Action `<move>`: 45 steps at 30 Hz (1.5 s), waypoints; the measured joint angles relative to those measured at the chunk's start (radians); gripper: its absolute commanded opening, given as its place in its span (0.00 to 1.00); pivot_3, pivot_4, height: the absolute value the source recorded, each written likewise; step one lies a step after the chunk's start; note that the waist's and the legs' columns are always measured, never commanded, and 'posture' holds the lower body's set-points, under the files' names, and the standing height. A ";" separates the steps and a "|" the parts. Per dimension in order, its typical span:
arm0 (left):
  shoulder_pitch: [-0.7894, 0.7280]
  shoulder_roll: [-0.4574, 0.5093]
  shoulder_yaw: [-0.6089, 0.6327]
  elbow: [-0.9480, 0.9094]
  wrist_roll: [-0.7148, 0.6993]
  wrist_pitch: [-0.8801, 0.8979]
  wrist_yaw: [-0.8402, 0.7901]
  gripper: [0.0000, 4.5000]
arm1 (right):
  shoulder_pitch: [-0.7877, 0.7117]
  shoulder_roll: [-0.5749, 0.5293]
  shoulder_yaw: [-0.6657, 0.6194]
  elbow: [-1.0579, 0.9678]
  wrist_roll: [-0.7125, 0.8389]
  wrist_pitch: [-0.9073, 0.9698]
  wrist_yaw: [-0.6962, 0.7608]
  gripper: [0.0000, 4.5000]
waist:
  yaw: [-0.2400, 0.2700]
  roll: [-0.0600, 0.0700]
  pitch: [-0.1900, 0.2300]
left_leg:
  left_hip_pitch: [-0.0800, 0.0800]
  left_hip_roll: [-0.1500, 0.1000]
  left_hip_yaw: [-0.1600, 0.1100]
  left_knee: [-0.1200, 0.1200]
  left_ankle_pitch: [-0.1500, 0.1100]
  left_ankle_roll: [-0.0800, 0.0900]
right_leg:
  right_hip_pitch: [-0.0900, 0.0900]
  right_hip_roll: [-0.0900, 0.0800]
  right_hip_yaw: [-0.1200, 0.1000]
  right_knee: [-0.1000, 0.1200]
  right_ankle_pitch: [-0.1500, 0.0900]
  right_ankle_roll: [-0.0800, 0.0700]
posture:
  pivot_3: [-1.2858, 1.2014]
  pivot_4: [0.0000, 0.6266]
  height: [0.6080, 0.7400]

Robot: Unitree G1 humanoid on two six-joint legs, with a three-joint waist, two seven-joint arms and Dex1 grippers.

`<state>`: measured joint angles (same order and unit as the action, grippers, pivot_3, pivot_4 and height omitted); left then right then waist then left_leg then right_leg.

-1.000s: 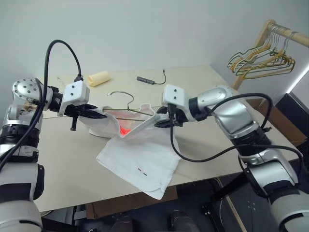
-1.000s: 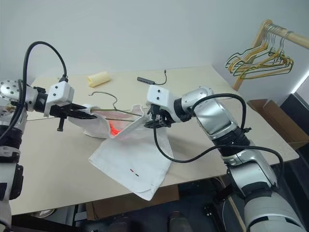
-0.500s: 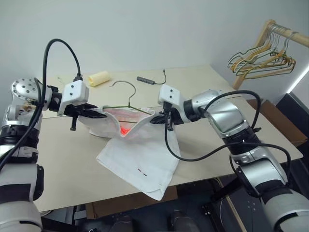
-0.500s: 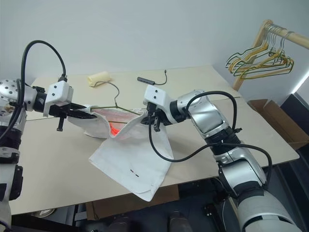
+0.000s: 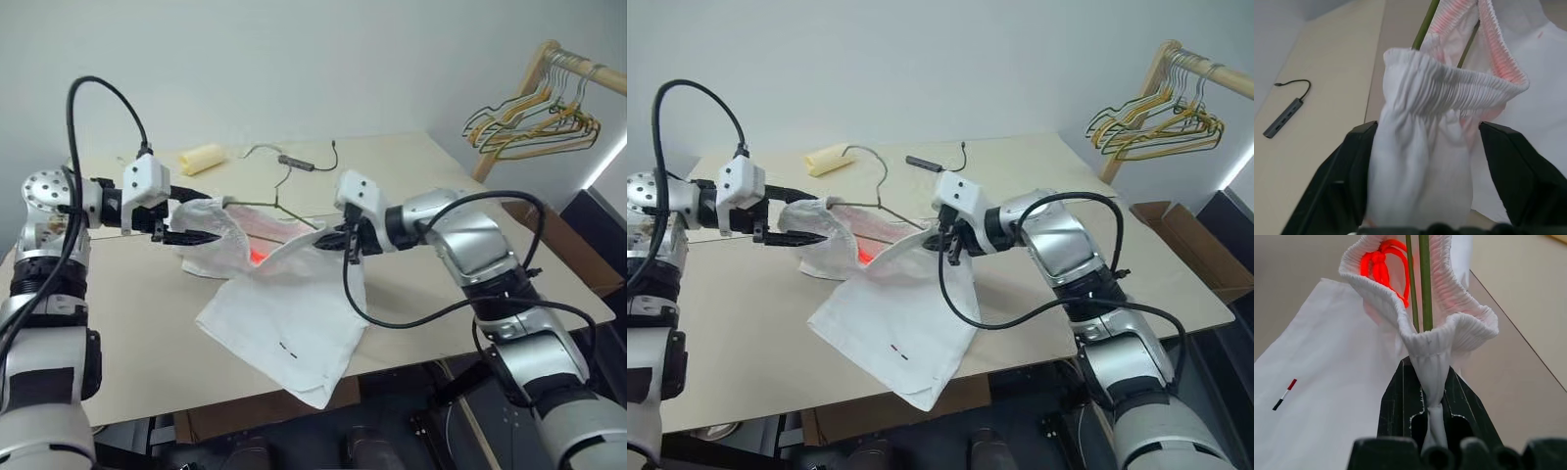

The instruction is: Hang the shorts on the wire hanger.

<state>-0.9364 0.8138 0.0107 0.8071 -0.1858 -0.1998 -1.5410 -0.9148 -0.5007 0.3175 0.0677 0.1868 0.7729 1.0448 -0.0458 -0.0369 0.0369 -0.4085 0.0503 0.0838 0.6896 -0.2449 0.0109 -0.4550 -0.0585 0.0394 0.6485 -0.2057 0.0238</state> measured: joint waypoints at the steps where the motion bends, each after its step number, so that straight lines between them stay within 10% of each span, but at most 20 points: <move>1: -0.001 -0.012 0.026 0.002 -0.020 0.007 0.017 1.00 | 0.012 -0.008 -0.021 -0.001 0.006 0.009 -0.013 0.00 | 0.000 0.000 0.000 | 0.000 0.000 0.000 0.000 0.000 0.000 | 0.000 0.000 0.000 0.000 0.000 0.000 | 0.51 0.00 1.00; 19: 0.318 -0.214 0.330 -0.638 -0.558 0.428 0.241 1.00 | 0.188 -0.053 -0.451 0.007 0.002 0.457 -0.543 0.00 | -0.057 0.001 -0.001 | 0.001 -0.001 -0.001 0.004 -0.001 0.001 | 0.003 -0.001 0.002 -0.001 0.001 0.002 | 0.47 0.00 1.00; 45: 0.355 -0.256 0.265 -0.750 -0.532 0.442 0.308 1.00 | -0.080 -0.038 -0.880 0.277 -0.243 0.366 -1.370 0.00 | -0.173 0.003 0.000 | 0.020 -0.002 -0.006 -0.004 -0.002 0.003 | 0.020 -0.001 0.010 -0.007 -0.002 0.012 | 0.47 0.00 1.00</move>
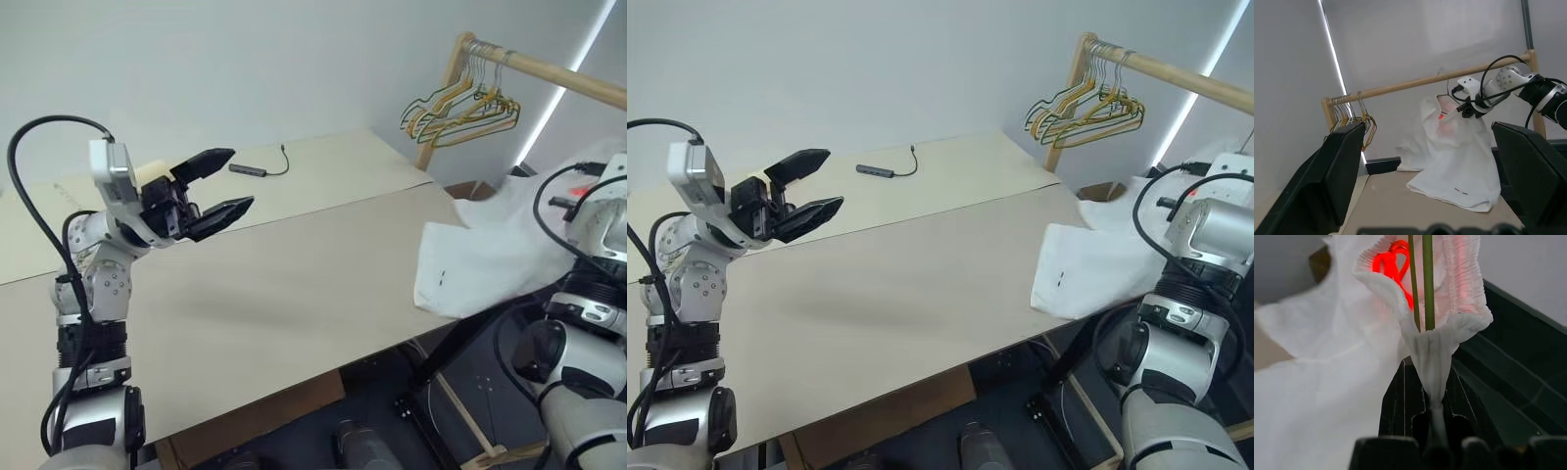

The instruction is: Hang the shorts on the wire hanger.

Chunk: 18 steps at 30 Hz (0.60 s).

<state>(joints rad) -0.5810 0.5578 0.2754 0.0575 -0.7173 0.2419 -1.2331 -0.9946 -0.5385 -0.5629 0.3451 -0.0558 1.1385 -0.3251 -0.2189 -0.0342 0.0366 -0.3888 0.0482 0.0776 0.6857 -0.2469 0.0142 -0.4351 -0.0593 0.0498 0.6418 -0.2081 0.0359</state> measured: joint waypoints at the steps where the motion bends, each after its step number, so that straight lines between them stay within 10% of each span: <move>1: 0.000 0.000 0.000 -0.007 0.000 -0.002 0.000 1.00 | -0.014 0.003 -0.003 0.007 0.000 -0.017 -0.018 0.00 | -0.001 0.000 0.000 | 0.000 0.000 0.000 0.000 0.000 0.000 | 0.000 0.000 0.000 0.000 0.000 0.000 | 0.47 0.00 1.00; 18: 0.016 -0.001 -0.018 -0.043 0.008 -0.005 0.014 1.00 | -0.266 -0.203 -0.154 0.642 0.156 -0.308 -0.172 0.00 | 0.002 0.004 0.002 | 0.000 -0.001 0.001 -0.011 -0.002 0.004 | 0.002 0.000 0.001 -0.016 0.003 -0.002 | 0.47 0.00 1.00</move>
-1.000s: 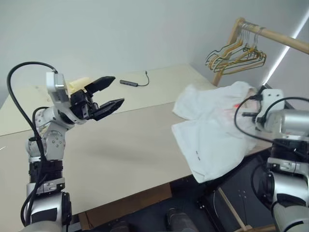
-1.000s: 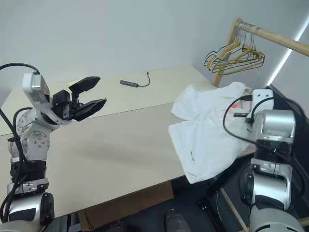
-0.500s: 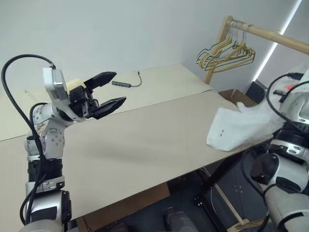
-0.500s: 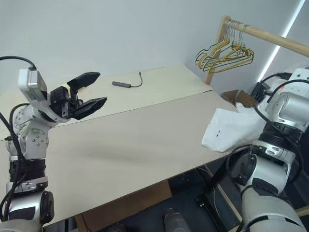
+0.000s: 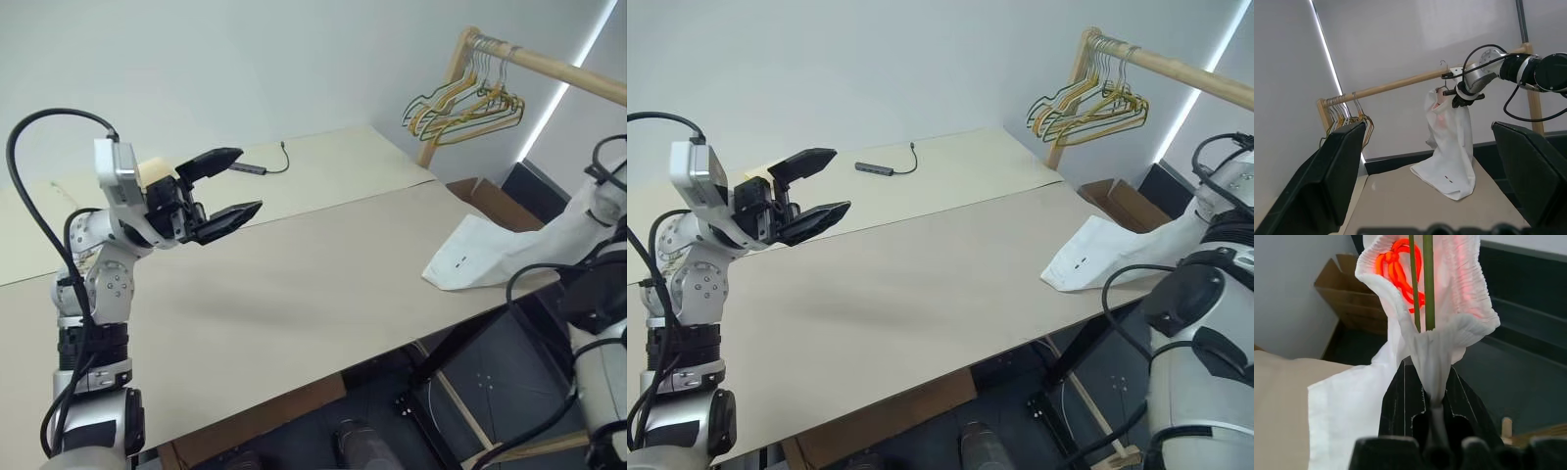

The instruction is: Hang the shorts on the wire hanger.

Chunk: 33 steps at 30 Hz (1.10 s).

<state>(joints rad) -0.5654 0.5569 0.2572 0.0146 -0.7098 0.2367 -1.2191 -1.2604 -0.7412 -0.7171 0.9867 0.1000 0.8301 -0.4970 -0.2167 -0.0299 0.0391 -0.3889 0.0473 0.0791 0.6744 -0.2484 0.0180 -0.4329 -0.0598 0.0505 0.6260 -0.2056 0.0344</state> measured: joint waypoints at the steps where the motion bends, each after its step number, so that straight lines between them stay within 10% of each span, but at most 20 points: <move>1: 0.004 0.000 0.000 -0.001 0.000 0.000 0.002 1.00 | 0.000 -0.009 -0.003 0.027 0.009 -0.013 -0.007 0.00 | 0.000 0.000 0.000 | 0.000 0.000 0.001 0.000 0.000 0.000 | 0.000 0.000 0.001 0.000 0.000 0.000 | 0.47 0.00 1.00; 11: 0.024 0.000 -0.001 -0.022 0.000 0.000 0.012 1.00 | 0.007 -0.019 -0.006 0.067 0.086 -0.048 -0.058 0.00 | 0.000 0.003 0.002 | 0.009 0.000 0.002 0.000 0.000 0.001 | 0.010 0.000 0.004 -0.001 -0.002 0.005 | 0.47 0.00 1.00; 24: 0.030 0.000 0.001 -0.039 -0.040 0.011 -0.007 1.00 | 0.061 -0.015 0.091 0.061 0.082 -0.096 -0.061 0.99 | 0.001 0.004 0.003 | 0.009 -0.001 0.003 0.000 0.000 0.001 | 0.010 0.000 0.007 -0.001 -0.001 0.006 | 0.48 0.00 1.00; 33: 0.036 0.010 0.004 -0.039 -0.041 0.011 -0.006 1.00 | 0.061 0.017 0.200 -0.171 0.014 -0.102 -0.162 0.99 | 0.005 0.006 0.004 | 0.009 -0.001 0.003 0.000 -0.001 0.001 | 0.009 0.000 0.007 -0.001 -0.001 0.006 | 0.48 0.00 1.00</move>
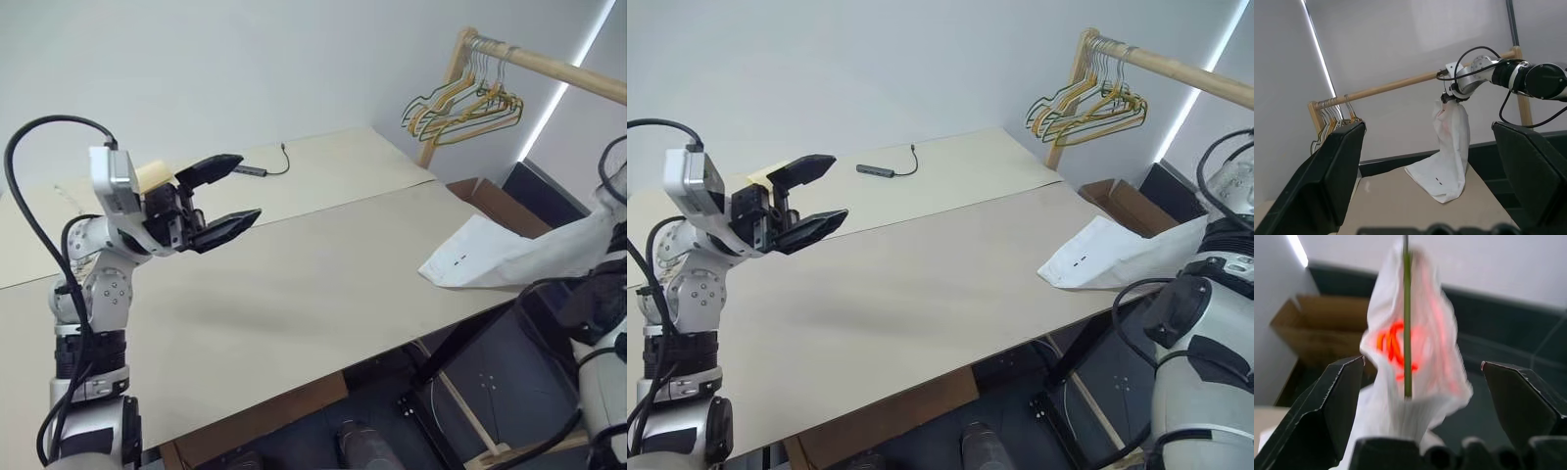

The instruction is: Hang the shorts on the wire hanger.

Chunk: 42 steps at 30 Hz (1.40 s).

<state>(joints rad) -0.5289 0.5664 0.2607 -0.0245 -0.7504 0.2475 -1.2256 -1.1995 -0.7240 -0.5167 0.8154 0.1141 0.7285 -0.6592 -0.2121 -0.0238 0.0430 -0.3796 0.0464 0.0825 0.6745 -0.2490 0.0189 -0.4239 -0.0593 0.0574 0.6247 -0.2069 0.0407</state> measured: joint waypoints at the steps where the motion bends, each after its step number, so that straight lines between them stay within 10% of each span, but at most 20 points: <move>1: 0.000 0.001 0.000 0.000 0.000 0.000 0.000 1.00 | 0.001 0.007 0.015 -0.031 -0.017 0.000 -0.009 0.99 | 0.002 0.000 0.000 | 0.000 0.000 0.000 0.000 0.000 0.000 | 0.000 0.000 0.000 0.000 0.000 0.000 | 0.48 0.00 1.00; 15: 0.053 0.022 0.026 -0.023 -0.001 -0.002 0.008 1.00 | 0.194 0.117 0.359 -0.434 -0.300 -0.067 0.030 0.99 | 0.004 0.000 0.000 | 0.000 0.001 0.001 0.000 0.000 0.000 | 0.000 0.001 0.001 0.001 0.000 0.000 | 0.50 0.00 1.00; 22: 0.171 0.120 0.089 -0.055 0.024 0.002 0.060 1.00 | 0.277 0.268 0.519 -0.604 -0.221 -0.093 0.416 0.99 | 0.026 0.000 0.000 | 0.004 0.002 0.000 0.000 0.000 0.000 | 0.000 0.002 0.001 0.004 0.000 0.000 | 0.54 0.00 1.00; 42: 0.697 0.104 0.266 -0.359 0.070 0.049 0.312 1.00 | 0.444 0.250 0.912 -0.766 -0.212 -0.370 1.257 0.99 | 0.279 -0.003 -0.001 | -0.008 0.004 0.010 -0.001 0.000 -0.002 | -0.013 0.000 -0.011 0.004 0.001 -0.012 | 0.63 0.00 1.00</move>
<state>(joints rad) 0.1685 0.6707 0.5268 -0.3837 -0.6806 0.2960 -0.9132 -0.7555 -0.4738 0.3956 0.0493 -0.0975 0.3587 0.5975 0.0667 -0.0266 0.0425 -0.3879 0.0508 0.0920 0.6730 -0.2485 0.0172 -0.4371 -0.0589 0.0468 0.6287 -0.2059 0.0283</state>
